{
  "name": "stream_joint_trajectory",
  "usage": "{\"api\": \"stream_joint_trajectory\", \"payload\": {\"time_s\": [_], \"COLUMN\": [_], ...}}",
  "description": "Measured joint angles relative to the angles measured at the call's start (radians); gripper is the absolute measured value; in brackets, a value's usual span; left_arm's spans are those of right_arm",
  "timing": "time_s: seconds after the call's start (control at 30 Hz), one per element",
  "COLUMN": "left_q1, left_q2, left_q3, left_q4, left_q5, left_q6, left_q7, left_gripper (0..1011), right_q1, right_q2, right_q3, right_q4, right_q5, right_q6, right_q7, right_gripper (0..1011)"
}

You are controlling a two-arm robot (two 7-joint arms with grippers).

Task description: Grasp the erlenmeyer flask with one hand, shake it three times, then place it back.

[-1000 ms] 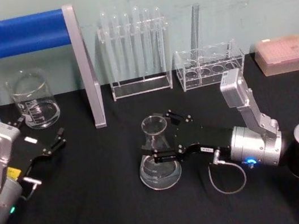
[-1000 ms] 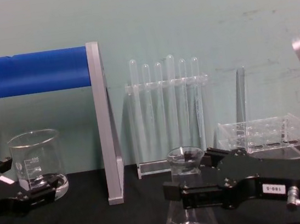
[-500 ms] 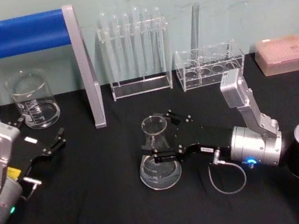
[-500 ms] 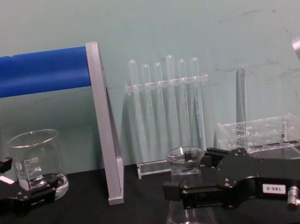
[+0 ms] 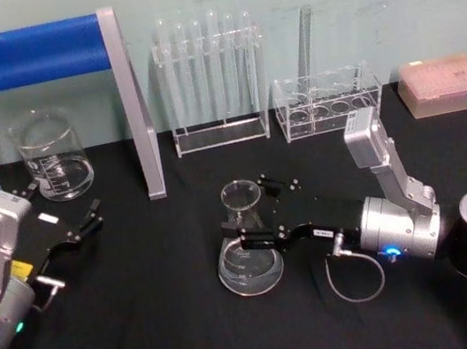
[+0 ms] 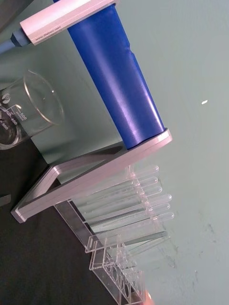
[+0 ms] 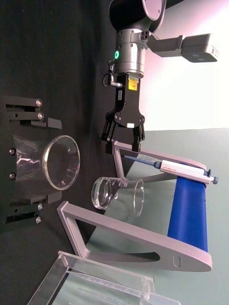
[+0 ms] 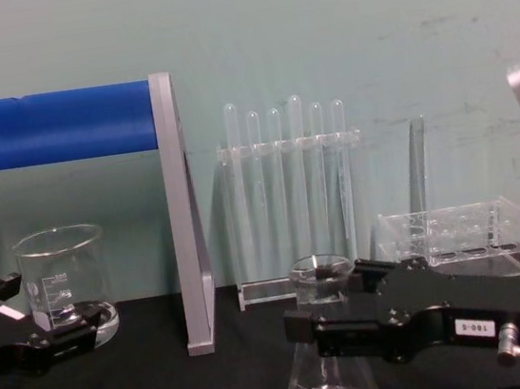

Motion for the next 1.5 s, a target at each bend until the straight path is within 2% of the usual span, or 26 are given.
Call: {"api": "stream_joint_trajectory", "payload": {"time_s": [0.03,0.07,0.17,0.2,0.43,0.93,1.13,1.23,1.33,1.37,1.5], "left_q1": [0.0,0.0,0.0,0.0,0.0,0.0,0.0,0.0,0.0,0.0,0.0], "left_q2": [0.0,0.0,0.0,0.0,0.0,0.0,0.0,0.0,0.0,0.0,0.0], "left_q3": [0.0,0.0,0.0,0.0,0.0,0.0,0.0,0.0,0.0,0.0,0.0], "left_q4": [0.0,0.0,0.0,0.0,0.0,0.0,0.0,0.0,0.0,0.0,0.0], "left_q5": [0.0,0.0,0.0,0.0,0.0,0.0,0.0,0.0,0.0,0.0,0.0], "left_q6": [0.0,0.0,0.0,0.0,0.0,0.0,0.0,0.0,0.0,0.0,0.0], "left_q7": [0.0,0.0,0.0,0.0,0.0,0.0,0.0,0.0,0.0,0.0,0.0], "left_gripper": [1001,1001,1001,1001,1001,1001,1001,1001,1001,1001,1001], "right_q1": [0.0,0.0,0.0,0.0,0.0,0.0,-0.005,-0.016,-0.036,-0.036,-0.07], "right_q2": [0.0,0.0,0.0,0.0,0.0,0.0,0.004,0.009,0.02,0.02,0.037], "right_q3": [0.0,0.0,0.0,0.0,0.0,0.0,0.001,0.01,0.031,0.031,0.065], "right_q4": [0.0,0.0,0.0,0.0,0.0,0.0,-0.019,-0.054,-0.125,-0.125,-0.228], "right_q5": [0.0,0.0,0.0,0.0,0.0,0.0,0.0,0.006,0.023,0.023,0.04], "right_q6": [0.0,0.0,0.0,0.0,0.0,0.0,0.018,0.03,0.055,0.055,0.098], "right_q7": [0.0,0.0,0.0,0.0,0.0,0.0,-0.014,-0.031,-0.066,-0.066,-0.14], "right_gripper": [835,775,719,660,458,449,449,449,449,449,449]}}
